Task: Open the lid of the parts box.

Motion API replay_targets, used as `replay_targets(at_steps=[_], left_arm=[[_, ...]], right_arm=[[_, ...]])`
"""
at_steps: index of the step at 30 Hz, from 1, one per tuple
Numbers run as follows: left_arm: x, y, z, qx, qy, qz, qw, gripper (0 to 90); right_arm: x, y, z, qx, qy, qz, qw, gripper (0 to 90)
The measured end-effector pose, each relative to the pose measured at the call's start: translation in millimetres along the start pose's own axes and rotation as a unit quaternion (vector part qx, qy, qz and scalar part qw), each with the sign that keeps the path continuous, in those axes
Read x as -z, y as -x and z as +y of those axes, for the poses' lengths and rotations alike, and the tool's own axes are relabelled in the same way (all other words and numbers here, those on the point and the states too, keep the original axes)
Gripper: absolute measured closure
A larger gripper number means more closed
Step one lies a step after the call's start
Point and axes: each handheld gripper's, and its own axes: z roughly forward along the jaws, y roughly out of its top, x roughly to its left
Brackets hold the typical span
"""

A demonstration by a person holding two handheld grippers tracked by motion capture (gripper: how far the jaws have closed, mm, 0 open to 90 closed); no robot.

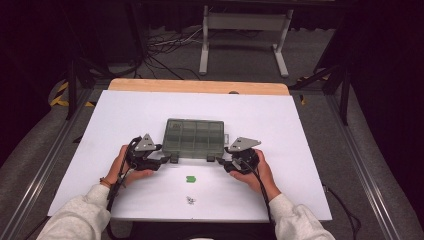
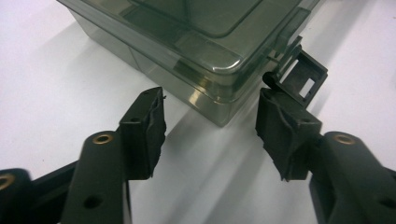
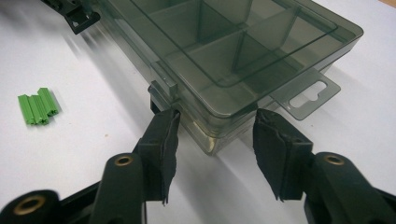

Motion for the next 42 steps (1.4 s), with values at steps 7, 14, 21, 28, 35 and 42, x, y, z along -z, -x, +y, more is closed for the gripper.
replay_targets(at_steps=[7, 14, 21, 28, 35, 42], left_arm=[[-0.4, 1.4, 0.6, -0.005, -0.006, -0.007, 1.0, 51.8], [1.2, 1.8, 0.6, -0.004, -0.007, -0.006, 0.9999, 52.3], [2.8, 2.0, 0.1, -0.005, -0.007, -0.01, 0.9999, 54.3], [8.7, 1.7, -2.2, 0.0, -0.004, -0.008, 1.0, 54.9], [22.8, -0.8, -6.1, -0.002, 0.008, -0.006, 0.9999, 65.1], [34.6, -0.9, -4.9, -0.017, 0.031, 0.019, 0.9992, 89.9]], right_arm=[[-2.0, -0.3, -0.3, -0.004, 0.002, -0.002, 1.0, 55.0], [-2.8, 1.9, -0.3, -0.006, 0.004, -0.002, 1.0, 56.6], [-2.7, 2.4, -0.3, -0.004, 0.004, 0.0, 1.0, 56.7], [1.6, 3.2, -0.1, -0.003, 0.009, -0.002, 1.0, 62.3], [8.9, 4.2, 0.2, -0.001, 0.019, -0.007, 0.9998, 68.0], [15.3, 4.4, 1.4, 0.011, 0.028, -0.015, 0.9994, 82.7]])
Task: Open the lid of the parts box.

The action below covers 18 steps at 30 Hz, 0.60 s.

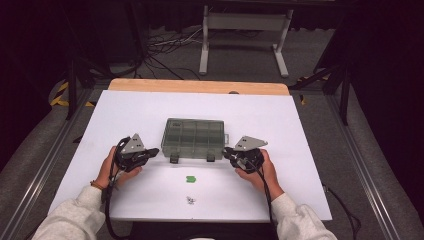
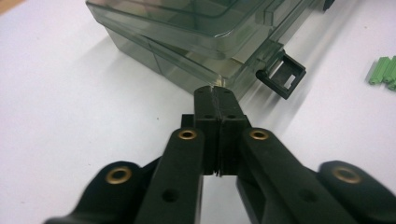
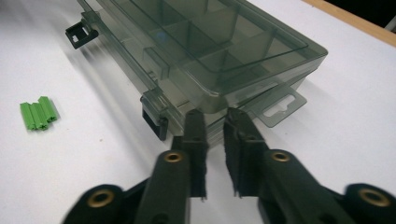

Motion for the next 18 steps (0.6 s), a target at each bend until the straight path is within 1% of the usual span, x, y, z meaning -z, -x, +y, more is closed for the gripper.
replay_targets(at_steps=[3, 4, 6, 9, 10, 12, 13, 14, 15, 16, 17, 18], left_arm=[[-1.5, 0.9, 1.8, -0.006, 0.004, 0.009, 0.9999, 90.0], [-2.8, 1.5, 2.2, -0.003, 0.006, 0.006, 1.0, 90.0], [-4.2, 2.0, 3.5, -0.01, 0.008, 0.013, 0.9998, 90.0], [-5.9, 2.1, 4.1, -0.009, 0.009, 0.022, 0.9997, 89.2], [-6.4, 1.4, 4.3, -0.007, 0.01, 0.022, 0.9997, 87.9], [-6.9, 0.6, 4.7, -0.006, 0.012, 0.033, 0.9994, 84.7], [-7.1, -0.4, 5.2, -0.004, 0.014, 0.032, 0.9994, 82.9], [-7.6, -1.0, 5.8, -0.001, 0.015, 0.035, 0.9993, 81.4], [-8.0, -1.7, 6.8, -0.001, 0.015, 0.047, 0.9988, 78.4], [-8.6, -1.8, 7.4, 0.003, 0.016, 0.046, 0.9988, 77.3], [-9.0, -2.0, 8.3, 0.005, 0.017, 0.045, 0.9988, 77.5], [-9.0, -2.3, 9.7, 0.002, 0.021, 0.055, 0.9983, 76.7]], right_arm=[[-0.4, -0.4, 0.2, 0.003, 0.003, -0.003, 1.0, 88.6], [-1.0, -0.5, 0.2, 0.006, 0.002, -0.003, 1.0, 90.0], [-2.6, -1.1, 0.1, 0.011, 0.001, -0.006, 0.9999, 90.0], [-3.0, -1.1, 0.2, 0.013, 0.004, -0.012, 0.9998, 90.0], [-2.8, -0.7, 0.2, 0.013, 0.006, -0.015, 0.9998, 89.3], [-2.3, -0.1, 0.3, 0.011, 0.01, -0.022, 0.9996, 85.2], [-2.3, -0.2, 0.4, 0.012, 0.012, -0.028, 0.9995, 80.2], [-2.2, -0.2, 0.6, 0.011, 0.014, -0.036, 0.9992, 77.5], [-2.0, 0.3, 0.7, 0.012, 0.017, -0.037, 0.9991, 76.3], [-1.8, 0.5, 1.1, 0.014, 0.021, -0.032, 0.9992, 74.0], [-1.5, 0.7, 1.5, 0.018, 0.025, -0.034, 0.9989, 72.0], [-1.1, 0.8, 2.2, 0.02, 0.029, -0.04, 0.9986, 71.1]])
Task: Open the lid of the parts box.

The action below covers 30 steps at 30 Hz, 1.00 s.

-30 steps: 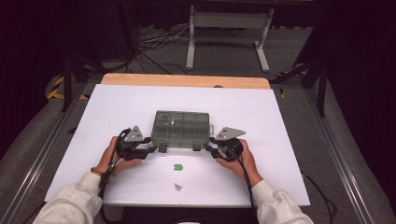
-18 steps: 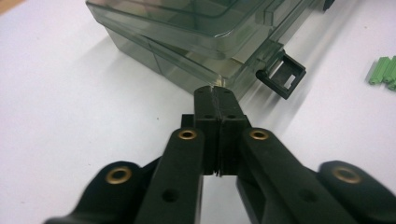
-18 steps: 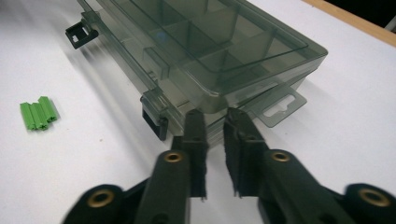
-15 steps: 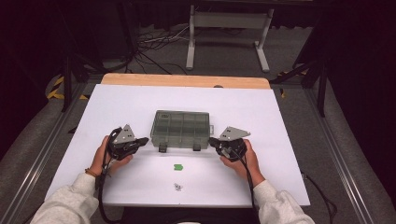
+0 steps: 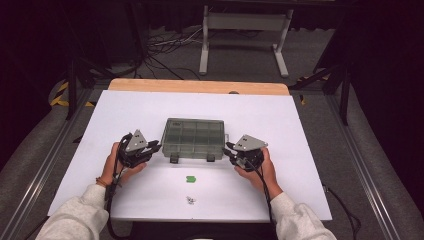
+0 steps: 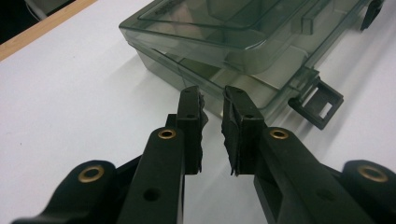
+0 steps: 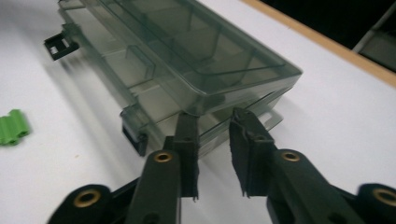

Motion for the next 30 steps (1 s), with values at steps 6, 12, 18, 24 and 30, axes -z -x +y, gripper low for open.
replay_targets(at_steps=[6, 12, 18, 24, 30], left_arm=[[-4.5, -1.9, 6.1, 0.0, 0.007, 0.019, 0.9998, 66.8], [-8.5, -0.6, 12.9, -0.012, 0.017, 0.038, 0.9991, 63.2], [-14.5, 0.6, 20.7, -0.019, 0.029, 0.05, 0.9981, 64.2], [-16.0, -0.3, 22.7, -0.016, 0.035, 0.061, 0.9974, 69.8], [-15.1, -1.1, 23.3, -0.017, 0.037, 0.06, 0.9974, 72.0]], right_arm=[[-1.5, 2.5, 7.1, 0.013, 0.013, -0.02, 0.9996, 66.1], [-5.4, 4.1, 11.3, 0.027, 0.019, -0.033, 0.9989, 63.2], [-7.0, 5.5, 14.1, 0.034, 0.029, -0.039, 0.9982, 66.7], [-8.0, 6.2, 16.0, 0.038, 0.038, -0.045, 0.9975, 69.4], [-8.9, 8.1, 16.8, 0.038, 0.041, -0.05, 0.9972, 71.7]])
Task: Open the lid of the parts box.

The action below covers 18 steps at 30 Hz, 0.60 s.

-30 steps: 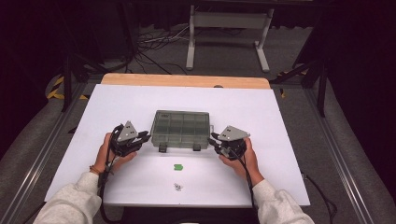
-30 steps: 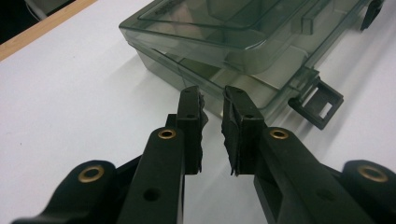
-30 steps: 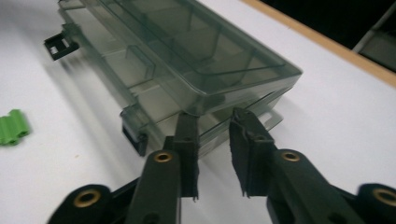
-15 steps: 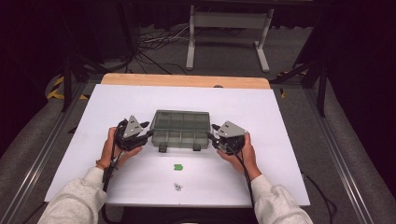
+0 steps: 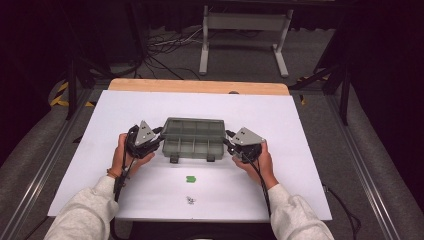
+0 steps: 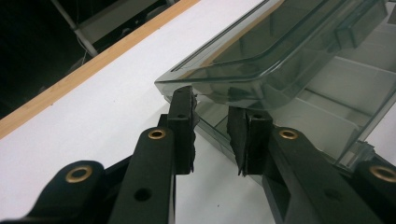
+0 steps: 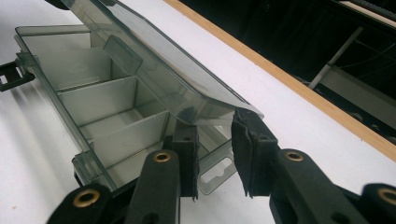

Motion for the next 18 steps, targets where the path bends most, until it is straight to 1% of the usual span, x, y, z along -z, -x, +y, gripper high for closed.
replay_targets(at_steps=[1, 3, 10, 14, 15, 18], left_arm=[[0.2, 0.0, 0.0, -0.001, 0.0, 0.004, 1.0, 72.3], [1.0, -0.1, 0.3, -0.003, 0.0, 0.005, 1.0, 73.4], [2.4, -0.4, 0.7, -0.002, 0.001, 0.003, 1.0, 74.4], [3.4, 0.0, 1.4, -0.009, -0.001, 0.007, 0.9999, 75.4], [3.5, 0.0, 1.2, -0.005, 0.001, 0.005, 1.0, 75.1], [3.8, -0.3, 1.1, -0.004, 0.002, 0.002, 1.0, 75.2]], right_arm=[[0.0, 0.4, 0.3, -0.001, 0.001, 0.0, 1.0, 71.9], [-0.4, 0.7, 0.3, -0.002, 0.003, 0.0, 1.0, 72.0], [-2.5, 1.7, 0.2, -0.002, 0.004, -0.001, 1.0, 71.5], [-3.6, 2.3, 0.5, -0.001, 0.005, -0.003, 1.0, 71.3], [-3.8, 2.6, 0.5, 0.001, 0.004, -0.003, 1.0, 71.3], [-4.4, 2.5, 1.2, 0.003, 0.005, -0.005, 1.0, 71.3]])
